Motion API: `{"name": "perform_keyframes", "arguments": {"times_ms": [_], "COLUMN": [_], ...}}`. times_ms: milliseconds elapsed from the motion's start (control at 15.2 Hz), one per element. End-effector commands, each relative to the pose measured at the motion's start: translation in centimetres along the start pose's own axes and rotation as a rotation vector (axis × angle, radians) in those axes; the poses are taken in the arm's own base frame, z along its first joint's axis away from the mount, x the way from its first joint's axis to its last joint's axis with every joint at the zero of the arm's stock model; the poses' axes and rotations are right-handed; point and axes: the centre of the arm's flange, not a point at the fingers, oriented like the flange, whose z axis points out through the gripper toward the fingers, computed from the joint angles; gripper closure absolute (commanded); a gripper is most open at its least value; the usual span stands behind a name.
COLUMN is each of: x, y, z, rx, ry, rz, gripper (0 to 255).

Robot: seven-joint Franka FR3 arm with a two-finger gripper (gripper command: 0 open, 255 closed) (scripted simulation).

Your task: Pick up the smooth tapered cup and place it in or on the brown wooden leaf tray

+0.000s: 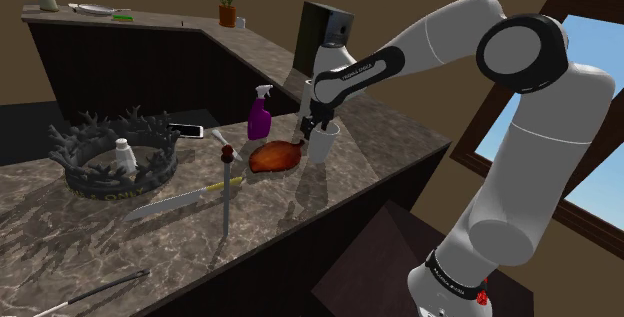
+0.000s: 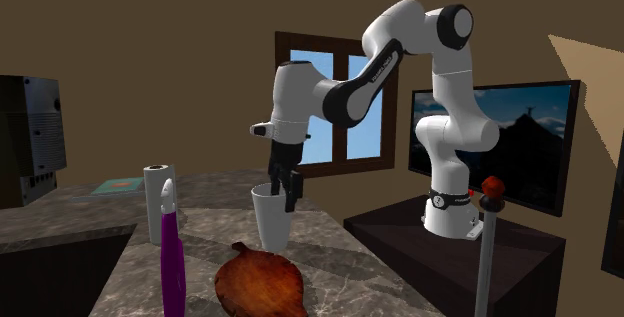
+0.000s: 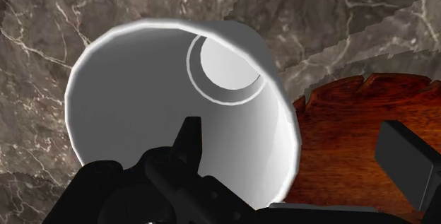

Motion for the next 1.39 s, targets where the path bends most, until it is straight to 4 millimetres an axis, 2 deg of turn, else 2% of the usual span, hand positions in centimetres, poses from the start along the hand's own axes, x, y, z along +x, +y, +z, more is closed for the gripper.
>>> {"name": "perform_keyframes", "arguments": {"times_ms": [0,462,528,1122,1320], "x": [0.1,0.1,0.1,0.1,0.2], "y": [0.0,0.0,0.0,0.0,0.2], "z": [0.5,0.5,0.5,0.5,-1.1], "rx": [0.000,0.000,0.000,0.000,0.000], "ry": [0.001,0.001,0.001,0.001,0.001], "rz": [0.000,0.000,0.000,0.000,0.000], "gripper": [0,0,255,255,255]}}
